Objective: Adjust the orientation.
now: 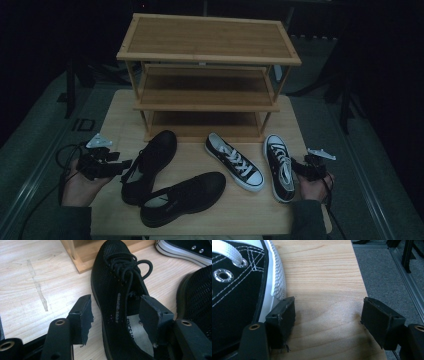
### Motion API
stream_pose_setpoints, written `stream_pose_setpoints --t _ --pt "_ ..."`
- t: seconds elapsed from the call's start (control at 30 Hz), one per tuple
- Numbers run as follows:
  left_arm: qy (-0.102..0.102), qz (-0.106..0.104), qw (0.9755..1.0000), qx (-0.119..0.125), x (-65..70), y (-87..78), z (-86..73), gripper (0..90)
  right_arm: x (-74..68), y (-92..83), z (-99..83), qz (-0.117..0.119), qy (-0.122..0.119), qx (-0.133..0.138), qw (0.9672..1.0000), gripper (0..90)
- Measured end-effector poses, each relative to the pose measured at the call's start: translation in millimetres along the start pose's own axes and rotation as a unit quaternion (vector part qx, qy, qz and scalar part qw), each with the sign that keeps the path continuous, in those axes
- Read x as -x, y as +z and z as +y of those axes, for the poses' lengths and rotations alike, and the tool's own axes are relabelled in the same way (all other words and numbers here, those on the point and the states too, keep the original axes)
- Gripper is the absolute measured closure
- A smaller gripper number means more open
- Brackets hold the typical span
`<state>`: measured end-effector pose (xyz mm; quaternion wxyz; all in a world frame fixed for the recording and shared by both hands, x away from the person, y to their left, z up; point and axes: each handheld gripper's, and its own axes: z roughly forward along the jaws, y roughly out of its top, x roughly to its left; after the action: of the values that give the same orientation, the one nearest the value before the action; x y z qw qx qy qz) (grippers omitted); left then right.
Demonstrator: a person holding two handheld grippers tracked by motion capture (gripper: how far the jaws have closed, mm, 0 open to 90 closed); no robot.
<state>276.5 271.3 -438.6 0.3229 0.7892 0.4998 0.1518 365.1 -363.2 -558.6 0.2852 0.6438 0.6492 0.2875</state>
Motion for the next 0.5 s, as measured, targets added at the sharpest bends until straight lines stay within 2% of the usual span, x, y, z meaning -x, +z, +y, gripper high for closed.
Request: stream_pose_setpoints --t 0.5 --pt "0.018 -0.008 0.9995 -0.025 8.9 5.9 2.0 45.3 0.0 0.0 0.0 0.0 0.0 0.0 1.0 27.1"
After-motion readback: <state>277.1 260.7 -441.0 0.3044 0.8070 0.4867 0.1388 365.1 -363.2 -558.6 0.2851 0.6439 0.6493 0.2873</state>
